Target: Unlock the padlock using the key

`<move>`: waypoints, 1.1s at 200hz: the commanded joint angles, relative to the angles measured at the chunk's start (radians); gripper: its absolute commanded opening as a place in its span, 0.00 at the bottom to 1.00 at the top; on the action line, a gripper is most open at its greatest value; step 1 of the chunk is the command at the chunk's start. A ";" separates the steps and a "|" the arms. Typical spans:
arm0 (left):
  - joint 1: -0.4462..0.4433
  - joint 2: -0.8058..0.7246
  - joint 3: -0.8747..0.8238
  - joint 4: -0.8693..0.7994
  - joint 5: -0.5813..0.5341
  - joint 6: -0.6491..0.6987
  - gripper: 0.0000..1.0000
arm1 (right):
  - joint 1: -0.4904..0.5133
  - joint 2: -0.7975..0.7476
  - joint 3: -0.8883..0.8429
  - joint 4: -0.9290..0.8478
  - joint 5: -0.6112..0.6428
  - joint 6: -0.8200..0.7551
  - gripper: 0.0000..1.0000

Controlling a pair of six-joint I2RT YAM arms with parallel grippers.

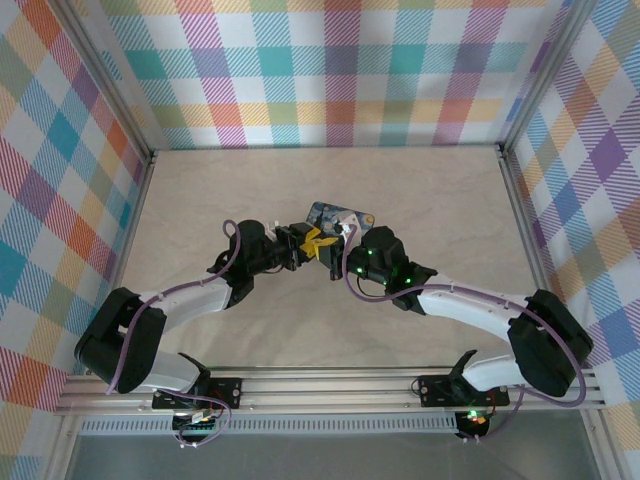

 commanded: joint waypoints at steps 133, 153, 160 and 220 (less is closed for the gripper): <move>-0.010 0.013 0.028 -0.033 0.008 0.034 0.09 | 0.009 -0.061 -0.040 0.019 0.052 0.022 0.01; -0.010 0.011 0.029 -0.035 0.008 0.036 0.11 | 0.009 -0.064 -0.041 0.018 0.054 0.022 0.01; -0.010 0.013 0.029 -0.037 0.009 0.036 0.12 | 0.009 -0.066 -0.041 0.018 0.054 0.021 0.01; -0.010 0.015 0.029 -0.037 0.009 0.037 0.12 | 0.009 -0.073 -0.042 0.014 0.059 0.018 0.01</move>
